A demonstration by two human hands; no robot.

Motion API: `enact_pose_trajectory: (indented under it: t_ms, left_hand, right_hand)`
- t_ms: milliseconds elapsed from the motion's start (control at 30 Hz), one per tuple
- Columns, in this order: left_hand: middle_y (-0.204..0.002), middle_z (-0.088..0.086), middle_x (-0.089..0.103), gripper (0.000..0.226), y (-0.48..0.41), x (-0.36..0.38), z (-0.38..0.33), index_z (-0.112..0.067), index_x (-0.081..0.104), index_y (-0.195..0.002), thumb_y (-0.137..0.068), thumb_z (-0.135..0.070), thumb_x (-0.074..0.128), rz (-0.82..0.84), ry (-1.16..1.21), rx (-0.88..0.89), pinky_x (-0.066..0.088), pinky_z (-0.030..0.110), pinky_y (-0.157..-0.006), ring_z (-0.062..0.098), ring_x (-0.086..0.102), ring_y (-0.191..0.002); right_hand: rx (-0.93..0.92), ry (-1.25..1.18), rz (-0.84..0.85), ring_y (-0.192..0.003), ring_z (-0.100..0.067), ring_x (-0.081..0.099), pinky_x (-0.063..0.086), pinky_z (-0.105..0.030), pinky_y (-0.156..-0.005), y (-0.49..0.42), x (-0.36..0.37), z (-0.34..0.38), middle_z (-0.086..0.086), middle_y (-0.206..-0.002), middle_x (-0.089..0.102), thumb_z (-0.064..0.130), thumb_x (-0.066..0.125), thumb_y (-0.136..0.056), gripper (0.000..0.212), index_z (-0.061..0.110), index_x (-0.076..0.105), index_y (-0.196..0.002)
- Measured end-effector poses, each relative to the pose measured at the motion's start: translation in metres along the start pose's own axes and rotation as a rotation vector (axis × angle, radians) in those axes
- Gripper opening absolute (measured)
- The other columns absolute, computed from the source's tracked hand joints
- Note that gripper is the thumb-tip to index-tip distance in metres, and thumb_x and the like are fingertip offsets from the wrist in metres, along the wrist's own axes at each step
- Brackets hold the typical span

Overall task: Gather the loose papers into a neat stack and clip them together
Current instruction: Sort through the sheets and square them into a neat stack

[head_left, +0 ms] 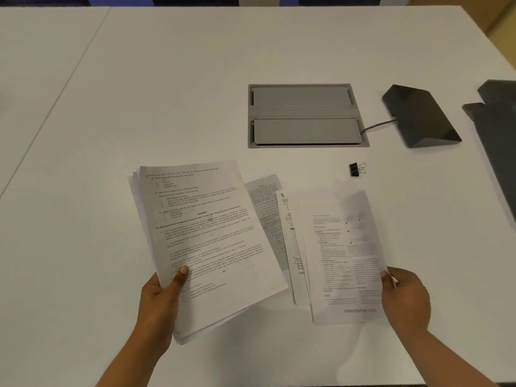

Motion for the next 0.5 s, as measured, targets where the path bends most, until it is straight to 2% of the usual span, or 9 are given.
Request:
enact_pose_trajectory:
  t_ms: [100, 200, 300, 367, 433, 500]
  left_hand:
    - [-0.097, 0.0, 0.078, 0.015, 0.001, 0.005, 0.0, -0.022, 0.066, -0.109, -0.094, -0.024, 0.063, 0.007, -0.011, -0.002, 0.056, 0.036, -0.066, 0.03, 0.072, -0.086]
    - [-0.097, 0.0, 0.077, 0.013, 0.001, 0.006, 0.001, -0.023, 0.066, -0.107, -0.094, -0.025, 0.063, 0.009, -0.022, -0.006, 0.056, 0.036, -0.065, 0.03, 0.072, -0.085]
    - [-0.092, -0.003, 0.078, 0.015, 0.0, 0.006, -0.001, -0.021, 0.066, -0.108, -0.094, -0.024, 0.062, 0.011, -0.027, 0.001, 0.056, 0.034, -0.064, 0.028, 0.072, -0.084]
    - [-0.084, -0.007, 0.079, 0.013, -0.001, 0.004, -0.001, -0.022, 0.067, -0.105, -0.094, -0.023, 0.063, 0.009, -0.03, -0.001, 0.055, 0.033, -0.063, 0.026, 0.073, -0.082]
    - [-0.086, -0.005, 0.079, 0.012, -0.002, 0.006, -0.002, -0.022, 0.067, -0.105, -0.093, -0.024, 0.063, 0.012, -0.025, -0.006, 0.056, 0.034, -0.065, 0.028, 0.073, -0.083]
    - [-0.093, 0.0, 0.079, 0.013, -0.003, 0.011, -0.002, -0.022, 0.067, -0.105, -0.093, -0.025, 0.064, 0.026, -0.028, -0.007, 0.057, 0.036, -0.067, 0.03, 0.073, -0.085]
  right_hand:
    - [0.019, -0.035, -0.001, -0.092, -0.039, 0.065, 0.05, -0.037, -0.076, -0.003, -0.001, -0.001, -0.018, -0.108, 0.072, 0.019, 0.058, -0.095, 0.026, 0.006, 0.07, -0.114]
    - [0.033, -0.138, 0.026, -0.082, -0.03, 0.06, 0.044, -0.032, -0.076, -0.007, -0.005, 0.001, -0.018, -0.104, 0.073, 0.015, 0.057, -0.096, 0.024, 0.004, 0.071, -0.112]
    - [0.109, -0.294, 0.012, -0.091, -0.029, 0.062, 0.045, -0.033, -0.083, -0.01, -0.014, 0.001, -0.016, -0.107, 0.072, 0.014, 0.06, -0.095, 0.025, 0.004, 0.07, -0.115]
    - [0.169, -0.458, 0.008, -0.094, -0.028, 0.064, 0.046, -0.033, -0.086, -0.009, -0.022, 0.005, -0.009, -0.102, 0.07, 0.014, 0.062, -0.094, 0.025, 0.005, 0.069, -0.116]
    - [0.2, -0.616, 0.027, -0.084, -0.021, 0.065, 0.049, -0.029, -0.082, -0.006, -0.03, 0.013, -0.005, -0.097, 0.068, 0.013, 0.063, -0.093, 0.017, 0.009, 0.07, -0.108]
    - [0.216, -0.73, 0.087, -0.074, -0.014, 0.068, 0.055, -0.025, -0.068, -0.001, -0.033, 0.023, -0.003, -0.094, 0.071, 0.015, 0.063, -0.093, 0.008, 0.017, 0.071, -0.094]
Point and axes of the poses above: each hand's wrist, its own y-axis away from the middle knuckle, its own x-axis out of the palm, z = x × y, the point moved 7 cm from there along -y, towards the middle knuckle
